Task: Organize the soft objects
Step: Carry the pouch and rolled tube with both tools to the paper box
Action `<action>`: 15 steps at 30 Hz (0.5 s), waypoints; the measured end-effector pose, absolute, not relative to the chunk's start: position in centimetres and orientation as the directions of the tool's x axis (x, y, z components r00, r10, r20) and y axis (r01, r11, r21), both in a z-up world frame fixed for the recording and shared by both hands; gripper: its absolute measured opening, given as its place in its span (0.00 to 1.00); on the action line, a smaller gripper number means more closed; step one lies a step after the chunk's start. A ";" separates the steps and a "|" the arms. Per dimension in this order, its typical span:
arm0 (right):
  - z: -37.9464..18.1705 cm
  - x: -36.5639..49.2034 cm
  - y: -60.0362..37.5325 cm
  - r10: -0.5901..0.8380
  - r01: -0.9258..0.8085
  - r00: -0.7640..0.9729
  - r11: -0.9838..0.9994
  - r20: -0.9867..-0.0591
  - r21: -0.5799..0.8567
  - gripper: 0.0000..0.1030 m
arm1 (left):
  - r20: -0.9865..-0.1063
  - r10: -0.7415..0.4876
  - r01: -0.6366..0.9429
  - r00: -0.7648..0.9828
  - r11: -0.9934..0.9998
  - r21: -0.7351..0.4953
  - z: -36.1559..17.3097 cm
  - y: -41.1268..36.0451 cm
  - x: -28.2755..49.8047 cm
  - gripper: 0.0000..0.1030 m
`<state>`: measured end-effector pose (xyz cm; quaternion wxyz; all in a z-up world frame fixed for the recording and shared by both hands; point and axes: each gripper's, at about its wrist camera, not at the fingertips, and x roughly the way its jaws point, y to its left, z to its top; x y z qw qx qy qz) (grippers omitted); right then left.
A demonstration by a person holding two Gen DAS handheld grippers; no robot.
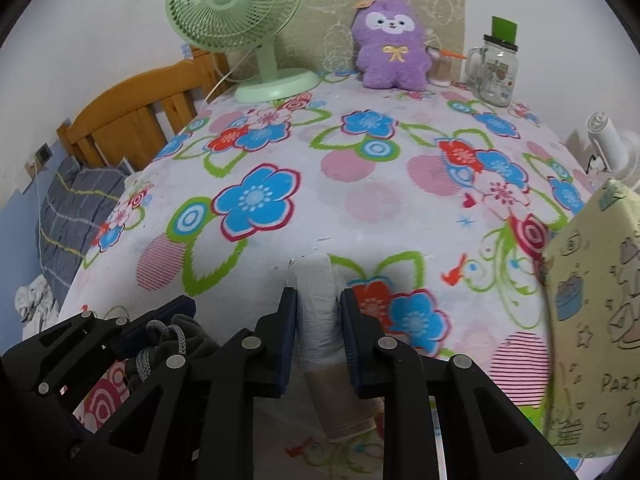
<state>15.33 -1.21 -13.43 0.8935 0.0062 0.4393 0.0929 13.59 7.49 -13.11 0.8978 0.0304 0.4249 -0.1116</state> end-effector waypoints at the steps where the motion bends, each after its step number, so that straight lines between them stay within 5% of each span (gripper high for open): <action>1: -13.2 15.3 -1.5 0.170 -0.158 0.601 0.983 -0.781 0.092 0.24 | -0.767 -0.176 0.227 0.617 0.973 -0.041 -12.9 7.2 13.6 0.39; 15: -10.2 14.4 -6.1 0.153 -0.133 0.659 0.987 -0.737 0.086 0.24 | -0.721 -0.174 0.215 0.671 0.976 -0.035 -10.1 3.0 12.6 0.39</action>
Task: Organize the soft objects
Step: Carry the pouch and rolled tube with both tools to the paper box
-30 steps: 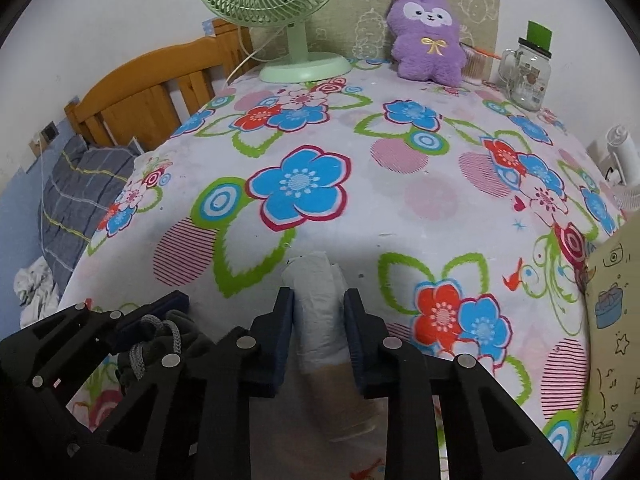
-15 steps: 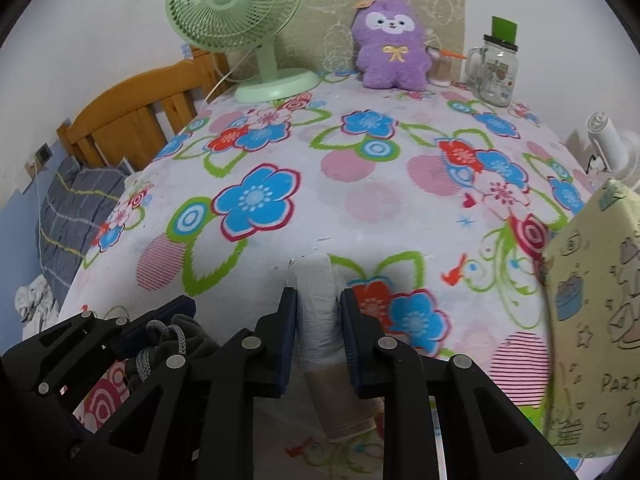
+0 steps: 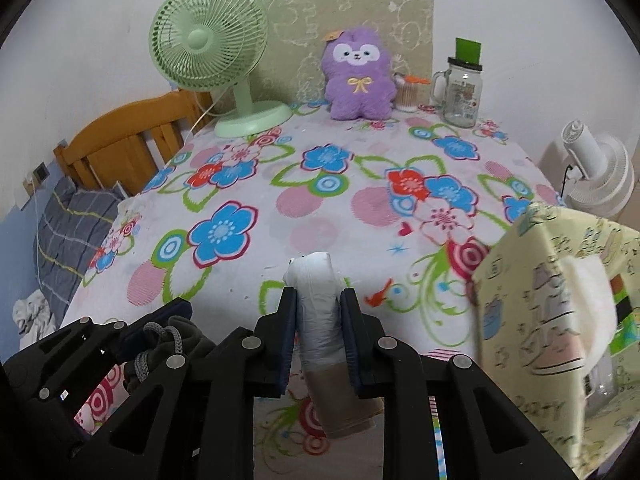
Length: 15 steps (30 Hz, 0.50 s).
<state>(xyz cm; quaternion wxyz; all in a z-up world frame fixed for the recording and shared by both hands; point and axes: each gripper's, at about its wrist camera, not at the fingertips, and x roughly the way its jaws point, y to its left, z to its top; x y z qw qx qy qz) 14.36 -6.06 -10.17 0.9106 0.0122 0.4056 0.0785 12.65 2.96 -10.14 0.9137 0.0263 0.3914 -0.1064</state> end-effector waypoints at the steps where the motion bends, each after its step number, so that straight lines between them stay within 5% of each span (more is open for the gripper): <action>1: -10.0 14.3 -6.4 0.153 -0.133 0.662 0.987 -0.734 0.086 0.24 | -0.719 -0.174 0.215 0.673 0.976 -0.034 -10.0 2.7 12.6 0.39; 15: -6.1 12.4 -10.0 0.155 -0.146 0.701 0.987 -0.696 0.073 0.24 | -0.676 -0.183 0.221 0.713 0.975 -0.031 -6.3 -0.8 10.7 0.39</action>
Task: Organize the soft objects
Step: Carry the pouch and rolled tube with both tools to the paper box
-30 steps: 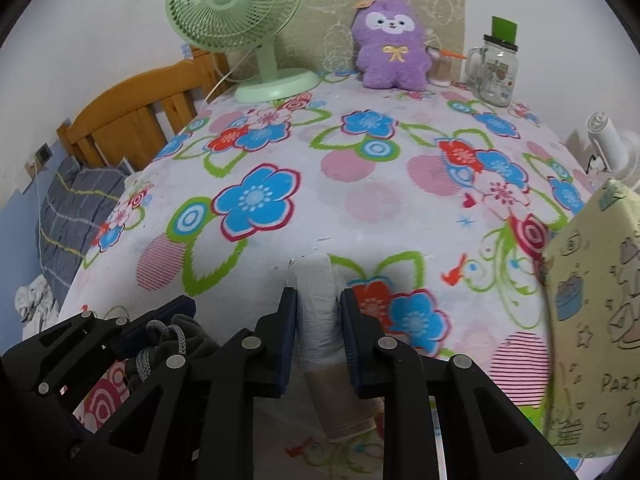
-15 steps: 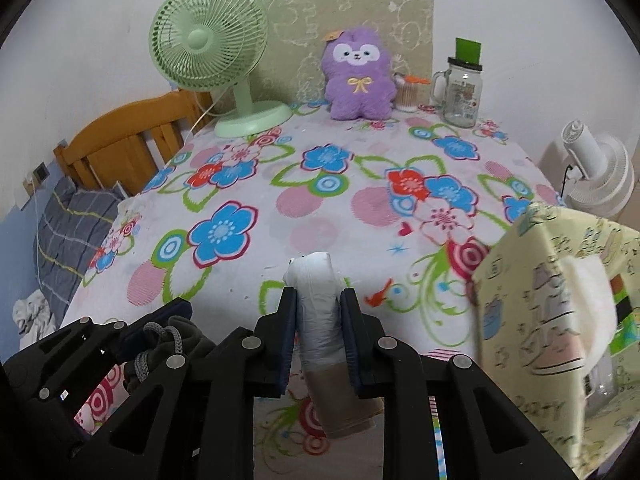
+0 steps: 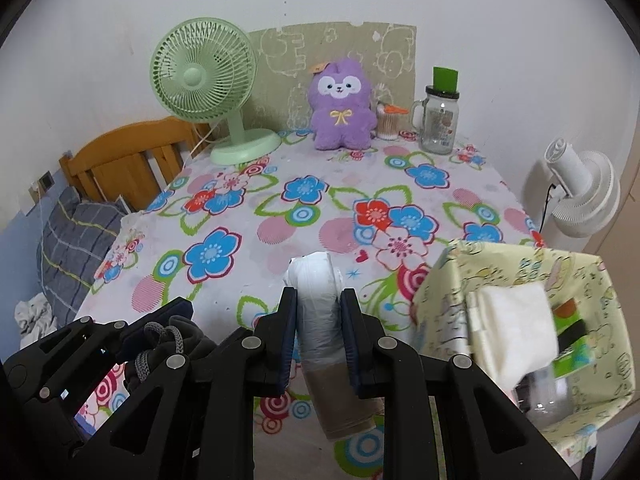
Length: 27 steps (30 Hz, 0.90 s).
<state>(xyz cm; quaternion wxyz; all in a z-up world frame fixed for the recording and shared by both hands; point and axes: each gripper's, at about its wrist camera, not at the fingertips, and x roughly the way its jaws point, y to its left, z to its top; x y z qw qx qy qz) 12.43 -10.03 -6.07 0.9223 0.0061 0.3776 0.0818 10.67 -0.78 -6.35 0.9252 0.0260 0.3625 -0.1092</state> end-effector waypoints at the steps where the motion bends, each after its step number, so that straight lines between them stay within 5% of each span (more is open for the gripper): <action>1: -5.8 12.3 -10.3 0.159 -0.149 0.703 0.986 -0.693 0.075 0.24 | -0.674 -0.181 0.220 0.716 0.975 -0.028 -6.1 -1.0 10.5 0.39; 27: -1.9 9.7 -18.4 0.078 -0.064 0.773 0.997 -0.630 0.045 0.24 | -0.608 -0.270 0.326 0.746 0.945 -0.020 -2.9 -9.0 8.9 0.39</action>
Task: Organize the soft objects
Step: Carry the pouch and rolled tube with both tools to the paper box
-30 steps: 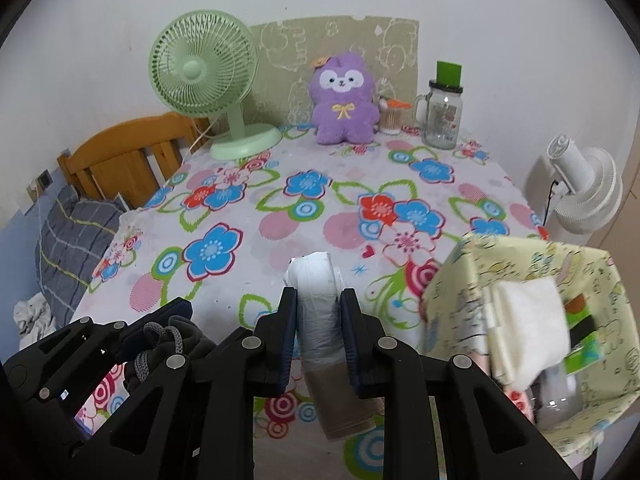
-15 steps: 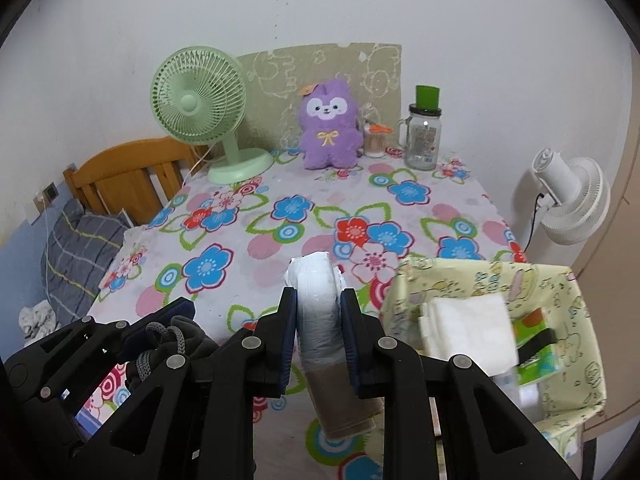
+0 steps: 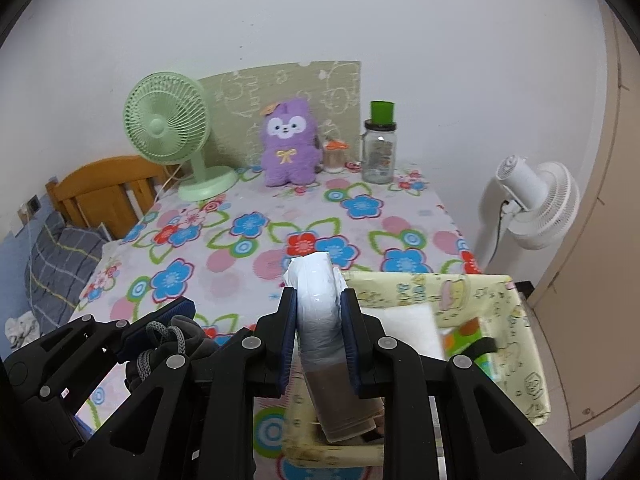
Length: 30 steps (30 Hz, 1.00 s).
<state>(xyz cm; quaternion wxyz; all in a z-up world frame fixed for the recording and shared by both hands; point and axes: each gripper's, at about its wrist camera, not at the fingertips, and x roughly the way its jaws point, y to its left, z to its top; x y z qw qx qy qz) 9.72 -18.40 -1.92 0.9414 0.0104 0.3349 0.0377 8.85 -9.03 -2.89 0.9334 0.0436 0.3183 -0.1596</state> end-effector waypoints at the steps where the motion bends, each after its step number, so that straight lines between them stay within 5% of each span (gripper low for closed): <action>1: -1.9 9.6 -18.8 0.074 -0.058 0.775 0.997 -0.627 0.045 0.24 | -0.605 -0.274 0.331 0.748 0.943 -0.018 -2.9 -9.4 8.8 0.39; 24: -4.2 10.8 -27.7 -0.001 0.068 0.771 0.994 -0.637 0.081 0.24 | -0.630 -0.370 0.463 0.683 0.886 -0.019 -5.1 -17.9 11.0 0.40; 30: -5.2 11.4 -29.2 0.000 0.087 0.758 0.991 -0.652 0.101 0.24 | -0.645 -0.383 0.477 0.662 0.878 -0.032 -5.8 -19.2 11.7 0.50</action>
